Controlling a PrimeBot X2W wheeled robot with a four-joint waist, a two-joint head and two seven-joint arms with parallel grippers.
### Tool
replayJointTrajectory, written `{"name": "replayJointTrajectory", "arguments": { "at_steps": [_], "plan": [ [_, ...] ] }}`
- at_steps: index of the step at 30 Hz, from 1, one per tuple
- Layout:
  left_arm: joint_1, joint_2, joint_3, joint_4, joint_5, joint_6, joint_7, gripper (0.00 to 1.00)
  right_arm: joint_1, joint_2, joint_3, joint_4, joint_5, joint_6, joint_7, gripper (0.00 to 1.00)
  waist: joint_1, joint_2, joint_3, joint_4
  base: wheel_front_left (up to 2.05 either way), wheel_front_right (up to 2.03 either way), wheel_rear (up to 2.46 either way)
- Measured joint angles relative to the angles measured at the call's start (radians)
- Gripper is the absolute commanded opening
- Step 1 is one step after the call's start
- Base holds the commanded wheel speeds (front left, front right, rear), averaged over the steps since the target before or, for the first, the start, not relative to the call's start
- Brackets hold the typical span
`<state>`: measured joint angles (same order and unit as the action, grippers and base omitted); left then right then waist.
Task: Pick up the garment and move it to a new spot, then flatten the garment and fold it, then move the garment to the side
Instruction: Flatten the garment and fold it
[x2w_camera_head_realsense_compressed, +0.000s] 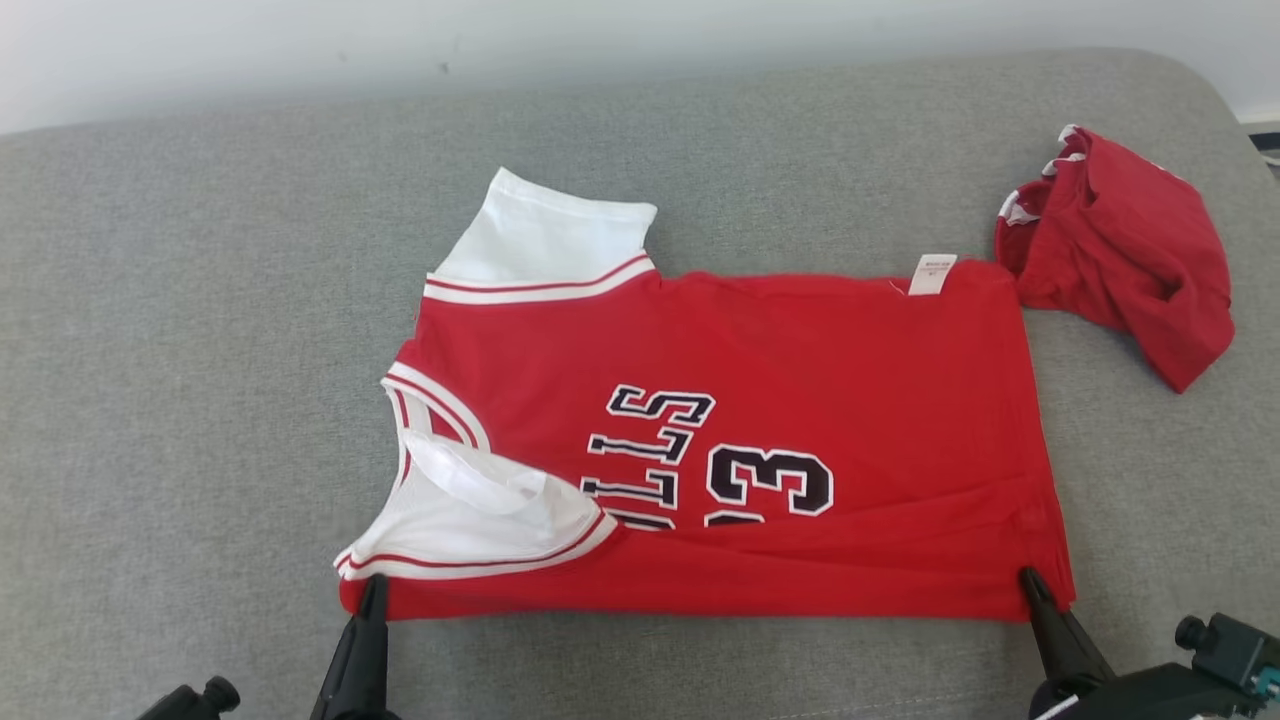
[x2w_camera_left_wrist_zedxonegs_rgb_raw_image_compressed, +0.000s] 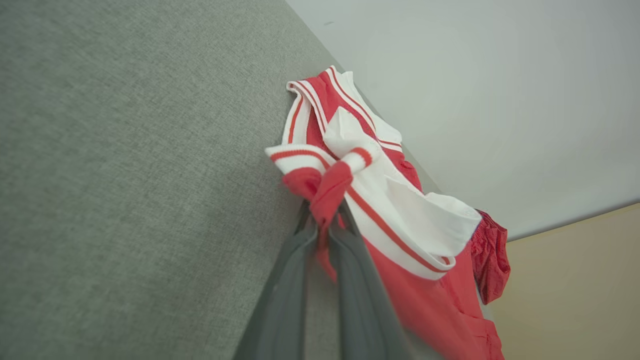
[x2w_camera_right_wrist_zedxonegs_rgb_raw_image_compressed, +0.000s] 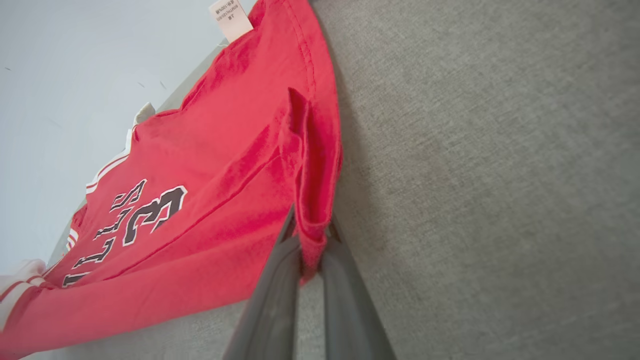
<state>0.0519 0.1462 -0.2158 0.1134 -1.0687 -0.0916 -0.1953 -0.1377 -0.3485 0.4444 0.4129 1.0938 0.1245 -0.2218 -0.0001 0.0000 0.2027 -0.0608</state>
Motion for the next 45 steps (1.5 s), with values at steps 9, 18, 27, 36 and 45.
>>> {"name": "replayJointTrajectory", "arguments": {
  "at_steps": [9,18,27,36,45],
  "plan": [
    [0.016,0.012,-0.020,0.002,0.035,0.046,0.009,0.00,0.036,-0.006,-0.007,-0.024,0.000,0.000,-0.008,0.00,0.0001,0.0000,-0.007,-0.014,0.00,0.00,0.00],
    [0.018,0.034,-0.043,0.035,0.085,0.112,0.041,0.29,0.049,-0.004,-0.009,-0.025,0.000,-0.010,-0.009,1.00,0.0000,0.0000,-0.016,-0.023,0.00,0.00,0.00],
    [0.058,0.080,-0.026,0.030,0.108,0.159,0.059,1.00,0.074,-0.018,-0.032,-0.024,0.000,-0.026,-0.011,1.00,0.0000,0.0000,-0.025,-0.025,0.00,0.00,0.00],
    [0.030,0.156,0.020,-0.023,0.179,0.188,0.044,1.00,0.063,-0.084,-0.060,-0.071,-0.036,-0.047,-0.018,1.00,0.0000,0.0000,-0.029,-0.023,0.00,0.00,0.00],
    [-0.292,0.172,-0.105,-0.045,0.291,0.188,0.150,1.00,-0.105,-0.152,-0.030,-0.146,-0.131,-0.063,0.029,1.00,0.0001,0.0000,-0.004,-0.031,0.00,0.00,0.00]
  ]
}}
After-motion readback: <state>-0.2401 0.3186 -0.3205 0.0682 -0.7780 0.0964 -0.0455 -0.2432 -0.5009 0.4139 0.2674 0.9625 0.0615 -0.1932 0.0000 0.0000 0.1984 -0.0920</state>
